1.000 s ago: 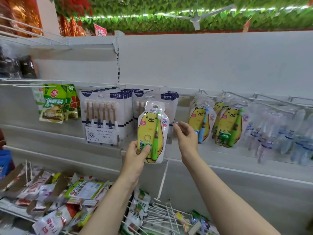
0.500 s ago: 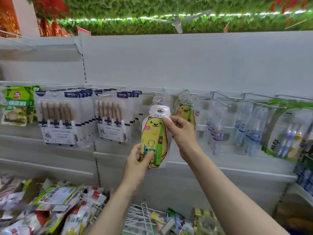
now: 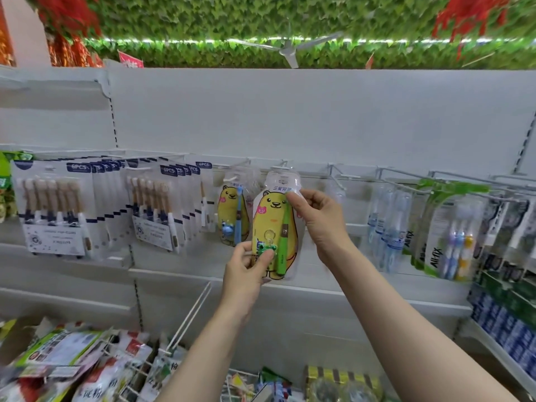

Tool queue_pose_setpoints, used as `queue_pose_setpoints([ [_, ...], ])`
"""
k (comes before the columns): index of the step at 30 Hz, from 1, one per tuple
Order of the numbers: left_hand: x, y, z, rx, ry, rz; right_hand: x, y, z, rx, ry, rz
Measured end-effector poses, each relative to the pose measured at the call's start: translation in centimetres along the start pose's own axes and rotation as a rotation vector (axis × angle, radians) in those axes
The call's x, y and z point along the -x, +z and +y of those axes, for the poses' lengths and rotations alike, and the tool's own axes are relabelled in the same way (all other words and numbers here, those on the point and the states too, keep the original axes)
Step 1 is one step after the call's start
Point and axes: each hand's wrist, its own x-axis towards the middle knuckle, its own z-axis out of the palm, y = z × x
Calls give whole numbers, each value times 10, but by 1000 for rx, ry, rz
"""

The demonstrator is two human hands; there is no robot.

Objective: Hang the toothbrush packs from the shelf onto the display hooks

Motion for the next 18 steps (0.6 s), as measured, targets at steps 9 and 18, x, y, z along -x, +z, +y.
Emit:
queue_pose_setpoints([
  [9,-16,11,-1,-1,-38,21,-21,-5,8,14,36,3],
  [18,-36,19,-14,12,-96,4,-38,-2,18,134,31,48],
])
